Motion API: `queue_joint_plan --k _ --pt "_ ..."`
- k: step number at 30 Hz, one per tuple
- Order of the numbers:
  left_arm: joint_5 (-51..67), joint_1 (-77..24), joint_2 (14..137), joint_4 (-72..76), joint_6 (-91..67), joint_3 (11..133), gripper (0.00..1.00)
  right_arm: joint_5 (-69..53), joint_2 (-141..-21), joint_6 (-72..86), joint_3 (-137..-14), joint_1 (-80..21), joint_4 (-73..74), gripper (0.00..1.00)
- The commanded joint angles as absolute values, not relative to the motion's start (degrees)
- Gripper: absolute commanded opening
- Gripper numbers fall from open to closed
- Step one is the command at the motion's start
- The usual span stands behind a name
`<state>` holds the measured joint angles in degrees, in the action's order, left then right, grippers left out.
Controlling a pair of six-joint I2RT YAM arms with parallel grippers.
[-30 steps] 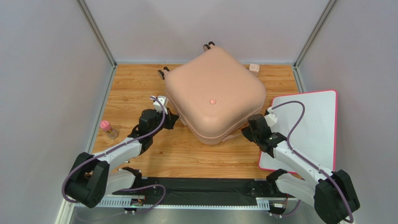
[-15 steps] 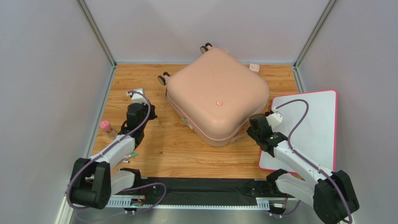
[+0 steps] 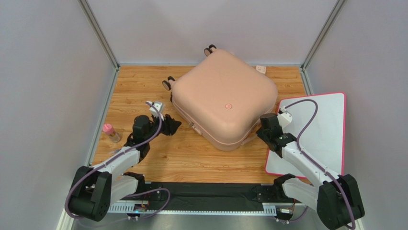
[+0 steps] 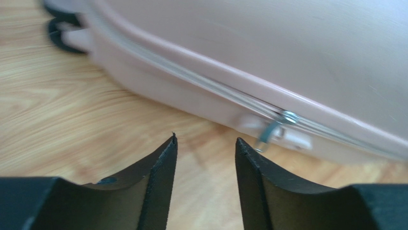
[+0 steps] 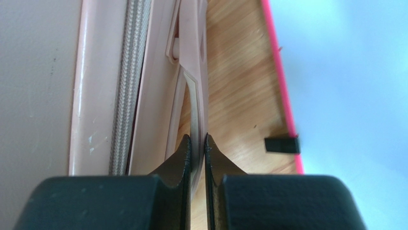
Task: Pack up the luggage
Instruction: Zip the luggage at the center of the board.
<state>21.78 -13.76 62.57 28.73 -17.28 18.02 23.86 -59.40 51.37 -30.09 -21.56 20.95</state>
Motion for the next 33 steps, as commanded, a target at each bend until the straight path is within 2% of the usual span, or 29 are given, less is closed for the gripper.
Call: queue_joint_plan --k 1,9,16,33 --pt "27.86 -19.15 60.73 33.31 -13.54 17.14 0.57 27.33 -62.75 44.57 -31.81 -16.97 22.59 0.0" --pt "28.39 -23.98 63.27 38.76 -15.65 17.22 0.67 24.96 -67.76 41.66 -33.14 -15.47 20.57 0.0" --pt "30.41 -25.75 68.11 42.0 -15.73 19.25 0.75 23.29 -66.19 41.92 -32.08 -15.47 20.21 0.0" --pt "26.63 -29.27 76.37 40.78 -11.6 25.05 0.76 22.06 -65.13 41.04 -31.11 -15.47 20.3 0.0"
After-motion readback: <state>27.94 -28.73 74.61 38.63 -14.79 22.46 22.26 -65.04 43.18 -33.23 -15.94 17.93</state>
